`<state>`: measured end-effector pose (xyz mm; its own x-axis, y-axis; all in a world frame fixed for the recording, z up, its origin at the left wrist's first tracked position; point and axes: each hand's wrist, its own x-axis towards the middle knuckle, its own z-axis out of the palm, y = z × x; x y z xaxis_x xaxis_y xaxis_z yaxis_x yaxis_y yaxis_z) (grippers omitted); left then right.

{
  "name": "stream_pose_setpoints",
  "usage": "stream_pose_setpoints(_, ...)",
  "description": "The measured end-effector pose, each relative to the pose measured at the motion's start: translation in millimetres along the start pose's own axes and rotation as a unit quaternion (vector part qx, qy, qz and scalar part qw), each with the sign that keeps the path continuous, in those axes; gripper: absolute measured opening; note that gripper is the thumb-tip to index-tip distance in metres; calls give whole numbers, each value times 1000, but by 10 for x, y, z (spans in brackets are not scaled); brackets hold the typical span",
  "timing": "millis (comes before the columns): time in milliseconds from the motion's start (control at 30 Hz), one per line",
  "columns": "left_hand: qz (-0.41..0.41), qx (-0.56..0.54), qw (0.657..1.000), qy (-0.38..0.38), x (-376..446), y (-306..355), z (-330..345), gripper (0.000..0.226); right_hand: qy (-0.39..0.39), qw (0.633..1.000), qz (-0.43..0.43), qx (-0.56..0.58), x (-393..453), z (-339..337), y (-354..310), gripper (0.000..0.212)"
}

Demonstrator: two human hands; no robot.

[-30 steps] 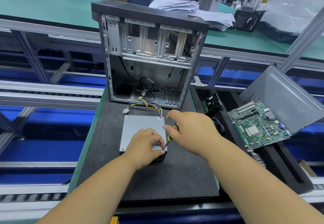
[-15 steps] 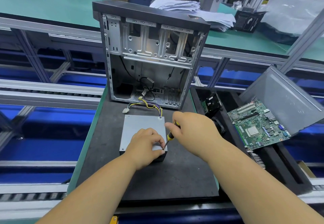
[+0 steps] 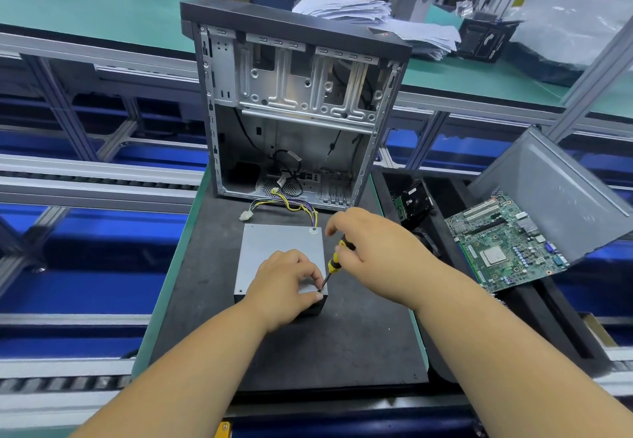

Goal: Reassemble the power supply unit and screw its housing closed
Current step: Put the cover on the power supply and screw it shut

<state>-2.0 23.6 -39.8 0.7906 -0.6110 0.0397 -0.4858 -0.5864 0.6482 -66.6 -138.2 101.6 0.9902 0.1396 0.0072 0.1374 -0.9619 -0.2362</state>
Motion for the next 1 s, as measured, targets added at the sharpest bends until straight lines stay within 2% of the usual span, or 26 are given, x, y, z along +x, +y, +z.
stream_pose_setpoints(100, -1, 0, 1000, -1, 0, -7, 5, 20, 16, 999, 9, -38, 19, -6, -3, 21)
stream_pose_setpoints(167, 1, 3, 1000, -2, 3, -9, 7, 21, 13, 997, 20, -74, 16, 14, 13, 29)
stream_pose_setpoints(267, 1, 5, 1000, -4, 6, -11, 7, 22, 11, 999, 12, -33, -5, 23, 13, 19)
stream_pose_setpoints(333, 0, 4, 1000, -3, 7, -10, 5, 20, -6, 1000, -3, -14, -4, -3, 2, 21)
stream_pose_setpoints(400, -1, 3, 1000, -2, 11, -10, 3, 19, -15, 1000, -11, -11, 13, -25, 0, 23)
stream_pose_setpoints(467, 0, 3, 1000, -3, 11, -9, 3, 20, -21, 999, 2, -26, 40, -24, -10, 15)
stream_pose_setpoints(567, 2, 3, 1000, -8, 7, -10, -1, 21, -21, 995, 41, -91, 62, 9, -29, 28)
stream_pose_setpoints(633, 3, 7, 1000, -11, 5, -10, -5, 20, -5, 993, 38, -113, 45, 24, -37, 33)
stream_pose_setpoints(733, 4, 9, 1000, -9, 8, -9, -9, 19, -6, 999, 19, -44, 12, -9, -48, 17)
stream_pose_setpoints(800, 2, 9, 1000, -9, 11, -9, -9, 19, -17, 1000, 1, -20, 18, -37, -45, 23)
stream_pose_setpoints(900, 2, 8, 1000, -10, 13, -11, -5, 21, -1, 998, 9, -68, 27, -14, -47, 21)
stream_pose_setpoints(1000, 10, 8, 1000, -8, 15, -18, 1, 22, 18, 993, 38, -106, 25, 40, -16, 30)
